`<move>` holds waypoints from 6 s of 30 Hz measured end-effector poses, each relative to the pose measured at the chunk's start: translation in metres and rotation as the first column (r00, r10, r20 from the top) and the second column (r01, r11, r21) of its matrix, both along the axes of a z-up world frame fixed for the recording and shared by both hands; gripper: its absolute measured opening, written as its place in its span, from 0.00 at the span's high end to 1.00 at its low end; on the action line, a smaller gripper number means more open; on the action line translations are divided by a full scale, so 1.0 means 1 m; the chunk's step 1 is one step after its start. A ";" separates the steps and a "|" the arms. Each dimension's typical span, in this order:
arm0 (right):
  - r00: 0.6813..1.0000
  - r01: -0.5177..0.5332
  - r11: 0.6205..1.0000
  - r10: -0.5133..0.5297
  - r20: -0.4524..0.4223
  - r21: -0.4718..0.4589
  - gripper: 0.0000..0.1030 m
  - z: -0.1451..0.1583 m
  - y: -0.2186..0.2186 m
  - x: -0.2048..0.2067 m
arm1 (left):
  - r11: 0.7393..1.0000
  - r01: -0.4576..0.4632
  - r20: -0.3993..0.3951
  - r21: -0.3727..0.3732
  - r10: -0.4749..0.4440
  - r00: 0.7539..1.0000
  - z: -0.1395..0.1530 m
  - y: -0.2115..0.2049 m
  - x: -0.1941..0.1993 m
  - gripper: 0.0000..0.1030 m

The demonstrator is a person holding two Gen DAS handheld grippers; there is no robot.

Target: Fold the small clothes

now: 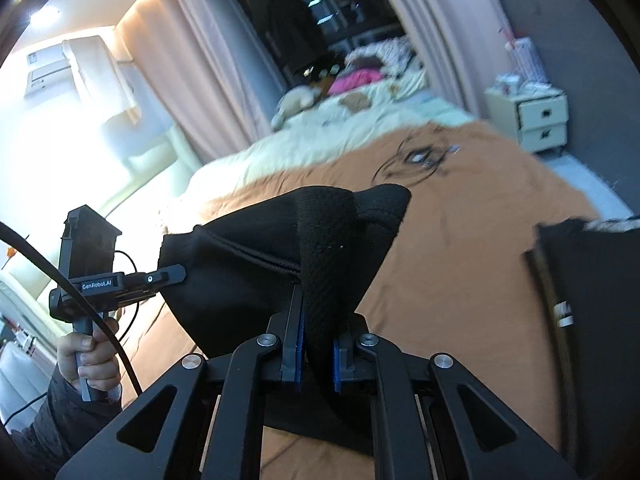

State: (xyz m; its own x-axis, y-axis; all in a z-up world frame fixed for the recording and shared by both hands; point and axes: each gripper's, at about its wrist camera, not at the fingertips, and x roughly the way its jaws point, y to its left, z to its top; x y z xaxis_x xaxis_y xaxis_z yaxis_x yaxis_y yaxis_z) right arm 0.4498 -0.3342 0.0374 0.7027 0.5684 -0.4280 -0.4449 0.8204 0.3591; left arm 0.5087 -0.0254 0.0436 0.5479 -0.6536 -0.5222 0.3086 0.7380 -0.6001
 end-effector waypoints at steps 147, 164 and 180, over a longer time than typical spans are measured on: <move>0.671 0.713 0.644 -0.741 0.006 -0.277 0.00 0.135 0.070 -0.482 | 0.926 0.230 0.091 0.299 -0.267 0.959 0.036 -0.213 0.001 0.00; 0.745 0.661 0.719 -0.663 0.074 -0.214 0.00 0.107 0.105 -0.587 | 0.931 0.058 0.283 0.361 -0.169 0.944 0.057 -0.116 -0.138 0.00; 0.830 0.557 0.802 -0.535 0.155 -0.214 0.00 0.052 0.152 -0.653 | 0.912 -0.138 0.382 0.385 -0.022 0.924 0.018 -0.034 -0.271 0.00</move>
State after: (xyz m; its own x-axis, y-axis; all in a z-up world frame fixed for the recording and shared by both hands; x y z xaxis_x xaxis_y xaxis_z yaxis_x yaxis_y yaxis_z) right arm -0.2035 -0.1819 0.0891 0.9042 -0.0335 -0.4258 0.0845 0.9912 0.1015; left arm 0.2378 -0.0589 0.0619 0.7827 -0.3946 -0.4813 0.3973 0.9120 -0.1018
